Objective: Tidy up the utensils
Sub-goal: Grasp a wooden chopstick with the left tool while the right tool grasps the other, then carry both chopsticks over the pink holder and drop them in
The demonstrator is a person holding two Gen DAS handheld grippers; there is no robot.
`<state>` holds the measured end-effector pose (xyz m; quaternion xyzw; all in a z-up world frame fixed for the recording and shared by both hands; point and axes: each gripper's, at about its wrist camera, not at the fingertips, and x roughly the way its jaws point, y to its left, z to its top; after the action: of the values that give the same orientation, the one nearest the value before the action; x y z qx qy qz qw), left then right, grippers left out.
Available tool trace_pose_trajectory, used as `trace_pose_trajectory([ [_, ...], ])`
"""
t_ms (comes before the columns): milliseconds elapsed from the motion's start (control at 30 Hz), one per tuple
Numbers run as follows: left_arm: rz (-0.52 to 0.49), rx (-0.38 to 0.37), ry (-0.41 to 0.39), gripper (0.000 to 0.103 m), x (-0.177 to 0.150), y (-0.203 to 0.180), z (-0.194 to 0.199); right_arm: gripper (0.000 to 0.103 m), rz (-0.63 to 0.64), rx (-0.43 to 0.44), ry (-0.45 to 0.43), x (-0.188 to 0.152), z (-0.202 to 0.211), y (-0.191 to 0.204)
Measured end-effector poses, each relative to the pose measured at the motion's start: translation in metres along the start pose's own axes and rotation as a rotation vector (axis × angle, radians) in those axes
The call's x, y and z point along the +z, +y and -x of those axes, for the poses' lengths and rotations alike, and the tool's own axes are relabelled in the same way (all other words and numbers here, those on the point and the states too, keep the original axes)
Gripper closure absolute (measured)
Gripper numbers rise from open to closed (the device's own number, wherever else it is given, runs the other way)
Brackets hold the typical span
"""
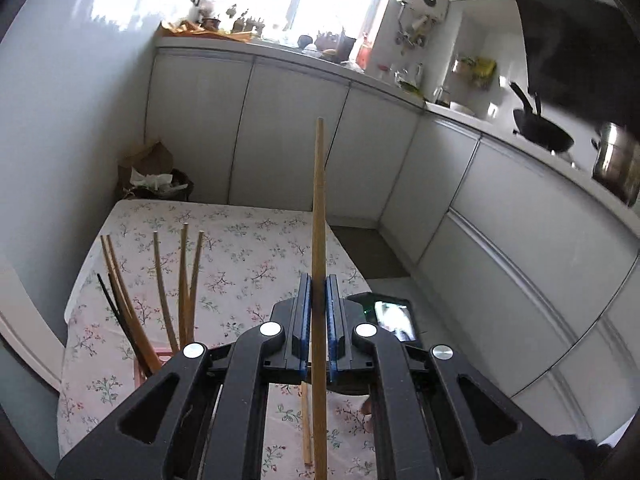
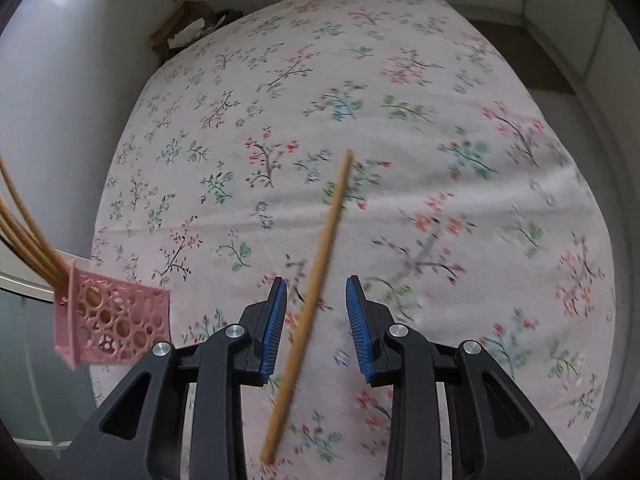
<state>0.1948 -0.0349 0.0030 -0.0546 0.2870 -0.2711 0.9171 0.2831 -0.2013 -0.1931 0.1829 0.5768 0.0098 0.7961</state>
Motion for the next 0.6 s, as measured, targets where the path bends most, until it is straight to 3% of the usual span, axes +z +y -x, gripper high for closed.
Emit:
trace_pose_trajectory([
  [100, 0.002, 0.011, -0.001, 0.097, 0.0, 0.006, 0.0, 0.071, 0.013, -0.005, 0.01, -0.001, -0.009, 0.012],
  [133, 0.004, 0.012, -0.004, 0.097, 0.001, 0.009, 0.005, 0.077, 0.037, -0.025, 0.013, -0.003, -0.012, 0.017],
  [167, 0.005, 0.012, -0.009, 0.097, -0.001, 0.013, 0.008, 0.091, 0.063, -0.048, 0.016, -0.004, -0.015, 0.021],
  [267, 0.018, 0.014, -0.027, 0.097, 0.002, 0.02, 0.012, 0.096, 0.13, -0.114, -0.001, -0.013, -0.016, 0.033],
  [600, 0.092, 0.019, -0.103, 0.097, 0.013, 0.052, 0.031, 0.096, 0.099, 0.08, -0.246, -0.012, 0.077, 0.016],
])
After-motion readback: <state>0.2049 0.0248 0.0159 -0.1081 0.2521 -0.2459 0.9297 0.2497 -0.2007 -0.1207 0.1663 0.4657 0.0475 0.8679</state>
